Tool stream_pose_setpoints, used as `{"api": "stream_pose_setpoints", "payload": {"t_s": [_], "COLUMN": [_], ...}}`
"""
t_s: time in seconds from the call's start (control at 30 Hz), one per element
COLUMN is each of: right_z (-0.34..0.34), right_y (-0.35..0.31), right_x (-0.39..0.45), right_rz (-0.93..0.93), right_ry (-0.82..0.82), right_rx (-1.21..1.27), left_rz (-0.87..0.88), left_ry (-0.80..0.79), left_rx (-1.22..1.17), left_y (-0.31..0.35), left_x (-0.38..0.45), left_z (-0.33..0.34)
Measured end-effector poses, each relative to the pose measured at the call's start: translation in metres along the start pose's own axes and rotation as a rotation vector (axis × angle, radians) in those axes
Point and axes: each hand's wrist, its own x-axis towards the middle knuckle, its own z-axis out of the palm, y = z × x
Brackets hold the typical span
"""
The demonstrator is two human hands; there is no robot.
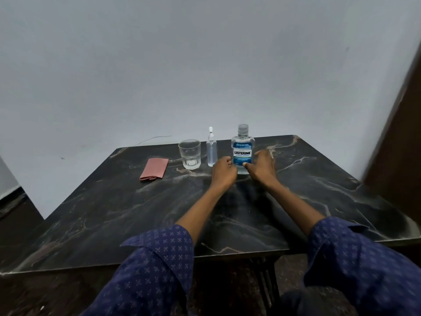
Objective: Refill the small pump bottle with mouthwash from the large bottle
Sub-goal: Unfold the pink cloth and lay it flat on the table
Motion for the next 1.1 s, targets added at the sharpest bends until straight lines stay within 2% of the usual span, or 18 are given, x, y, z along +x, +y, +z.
{"api": "stream_pose_setpoints", "payload": {"t_s": [0.43, 0.77, 0.87, 0.97, 1.1], "right_z": [0.016, 0.021, 0.02, 0.021, 0.035], "right_y": [0.008, 0.012, 0.003, -0.013, -0.051], "right_x": [0.049, 0.051, 0.037, 0.019, -0.011], "right_rz": [-0.042, -0.079, -0.028, -0.068, -0.228], "right_ry": [0.024, -0.004, 0.054, 0.082, -0.064], "right_rx": [-0.062, -0.068, -0.061, -0.027, 0.07], "left_rz": [0.012, 0.014, 0.072, 0.11, 0.164], "left_ry": [-0.087, -0.125, -0.089, -0.028, 0.224], "left_rx": [0.109, 0.109, 0.125, 0.087, 0.206], "left_y": [0.003, 0.001, -0.004, -0.01, -0.025], "left_x": [0.03, 0.031, 0.021, 0.008, -0.012], "left_z": [0.016, 0.012, 0.003, -0.018, -0.065]}}
